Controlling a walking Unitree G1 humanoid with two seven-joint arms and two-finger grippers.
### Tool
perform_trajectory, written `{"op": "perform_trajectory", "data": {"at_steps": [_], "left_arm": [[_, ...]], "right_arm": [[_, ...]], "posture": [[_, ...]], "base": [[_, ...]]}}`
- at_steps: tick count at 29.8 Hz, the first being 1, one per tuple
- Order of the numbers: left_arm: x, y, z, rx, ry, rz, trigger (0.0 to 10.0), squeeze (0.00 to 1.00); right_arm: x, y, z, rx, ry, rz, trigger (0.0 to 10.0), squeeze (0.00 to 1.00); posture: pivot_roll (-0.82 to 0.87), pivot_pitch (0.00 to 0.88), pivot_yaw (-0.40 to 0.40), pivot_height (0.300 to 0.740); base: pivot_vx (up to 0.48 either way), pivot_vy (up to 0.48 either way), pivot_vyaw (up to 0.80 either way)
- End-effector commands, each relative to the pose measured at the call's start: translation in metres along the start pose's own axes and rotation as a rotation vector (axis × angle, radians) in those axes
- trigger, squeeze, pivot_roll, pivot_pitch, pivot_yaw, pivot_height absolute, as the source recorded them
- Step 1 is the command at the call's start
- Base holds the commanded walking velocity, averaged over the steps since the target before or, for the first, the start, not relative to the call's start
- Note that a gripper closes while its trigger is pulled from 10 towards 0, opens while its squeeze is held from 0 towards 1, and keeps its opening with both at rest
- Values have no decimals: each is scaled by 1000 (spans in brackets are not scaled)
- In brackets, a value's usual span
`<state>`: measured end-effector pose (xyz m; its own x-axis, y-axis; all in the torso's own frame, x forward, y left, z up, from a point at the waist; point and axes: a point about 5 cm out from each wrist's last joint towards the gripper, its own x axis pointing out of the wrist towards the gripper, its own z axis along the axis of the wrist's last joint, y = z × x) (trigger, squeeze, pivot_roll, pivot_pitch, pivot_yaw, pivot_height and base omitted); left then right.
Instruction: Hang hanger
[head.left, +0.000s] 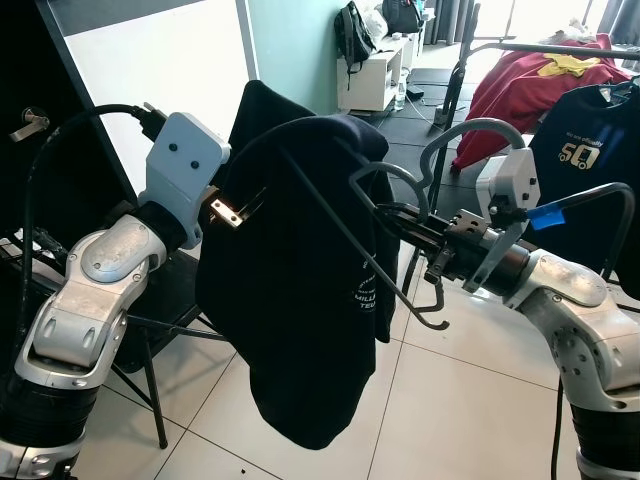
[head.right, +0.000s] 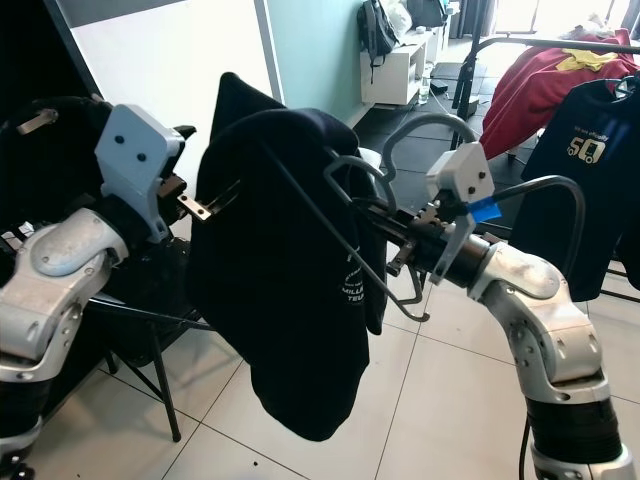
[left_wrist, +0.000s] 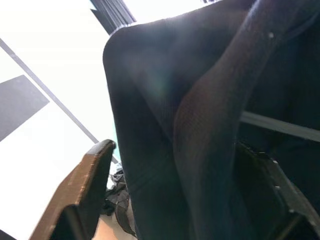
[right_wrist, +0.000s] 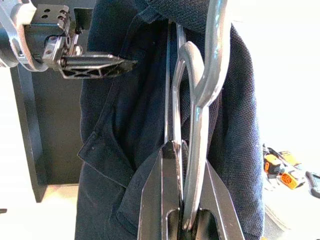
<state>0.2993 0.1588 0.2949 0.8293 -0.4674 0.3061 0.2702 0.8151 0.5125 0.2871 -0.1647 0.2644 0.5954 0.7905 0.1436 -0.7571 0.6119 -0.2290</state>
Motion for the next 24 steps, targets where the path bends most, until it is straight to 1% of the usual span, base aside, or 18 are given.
{"op": "perform_trajectory", "data": {"at_steps": [1, 3, 10, 18, 20, 21, 22, 23, 24], "left_arm": [[0, 1, -1, -15, -12, 2, 0, 0], [0, 0, 0, -31, -20, -8, 0, 0], [2, -1, -1, -11, -25, -10, 0, 0], [0, -1, 8, -9, -54, -15, 0, 0], [-1, -2, 11, -29, -62, -40, 0, 0], [-2, -3, 13, -45, -67, -47, 353, 0], [-2, -3, 13, -45, -67, -47, 353, 0], [-4, -4, 18, -119, -96, -59, 941, 0], [-4, -4, 18, -119, -96, -59, 941, 0]], "right_arm": [[3, 4, 7, -21, -34, 25, 10000, 0], [3, 3, 6, -23, -31, 17, 10000, 0], [4, 0, 8, -27, -35, -2, 10000, 0], [6, -10, 3, -39, -10, -74, 10000, 0], [6, -15, 3, -43, -9, -117, 10000, 0], [7, -18, 3, -43, -9, -140, 10000, 0], [7, -18, 3, -43, -9, -140, 10000, 0], [7, -23, 2, -43, -6, -182, 10000, 0], [7, -23, 2, -43, -6, -182, 10000, 0]], "posture": [[-94, 0, 49, 740], [-94, 0, 49, 740], [-90, 0, 48, 740], [-83, 0, 37, 740], [-81, 0, 32, 740], [-80, 0, 30, 740], [-80, 0, 30, 740], [-80, 0, 31, 740], [-80, 0, 31, 740]], "base": [[0, 0, 0], [0, 0, 0], [0, 0, 0], [0, 0, 0], [0, 0, 0], [0, 0, 0], [0, 0, 0], [0, 0, 0], [0, 0, 0]]}}
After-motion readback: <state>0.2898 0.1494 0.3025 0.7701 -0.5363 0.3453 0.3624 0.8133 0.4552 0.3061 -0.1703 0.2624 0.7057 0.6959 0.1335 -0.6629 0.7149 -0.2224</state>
